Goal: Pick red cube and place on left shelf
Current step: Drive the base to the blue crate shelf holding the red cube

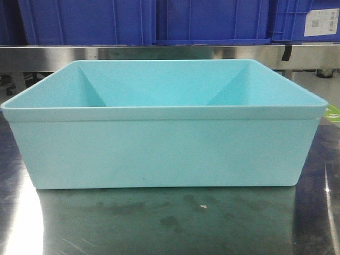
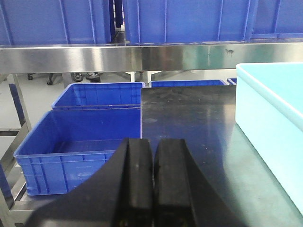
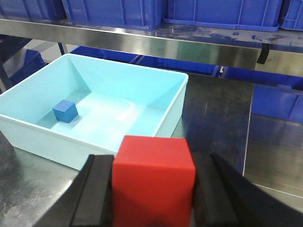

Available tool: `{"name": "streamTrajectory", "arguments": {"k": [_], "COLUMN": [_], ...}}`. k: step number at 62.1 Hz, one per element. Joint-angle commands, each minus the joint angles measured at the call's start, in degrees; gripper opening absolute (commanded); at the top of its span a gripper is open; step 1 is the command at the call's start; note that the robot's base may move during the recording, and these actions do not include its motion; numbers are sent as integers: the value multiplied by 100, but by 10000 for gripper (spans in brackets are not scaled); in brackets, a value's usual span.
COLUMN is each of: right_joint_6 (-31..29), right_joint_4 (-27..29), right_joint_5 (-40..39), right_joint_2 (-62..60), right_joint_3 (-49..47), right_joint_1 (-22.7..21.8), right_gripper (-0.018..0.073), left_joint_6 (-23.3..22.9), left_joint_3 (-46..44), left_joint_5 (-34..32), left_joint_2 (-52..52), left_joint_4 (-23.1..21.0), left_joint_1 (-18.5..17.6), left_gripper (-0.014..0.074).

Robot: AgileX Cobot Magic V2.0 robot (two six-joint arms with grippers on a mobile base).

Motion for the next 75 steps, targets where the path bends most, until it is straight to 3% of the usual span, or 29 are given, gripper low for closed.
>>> {"name": "streamTrajectory", "arguments": {"k": [1,75], "right_joint_6": [-63,-63], "right_joint_4": [-117,-117], "right_joint_5": [-563,-557], "right_joint_2": [78,78], "right_joint_3": [-145,-145], "right_joint_1": [-19,-19], "right_gripper": [195,195], "left_joint_6": [-5,-5], "left_joint_3": [132,132], "left_joint_5": [-494,-494], "left_joint_2": [-94,-94], "left_joint_4": [-29,-29], "left_joint_1": [3,3], "left_gripper": [102,102]}}
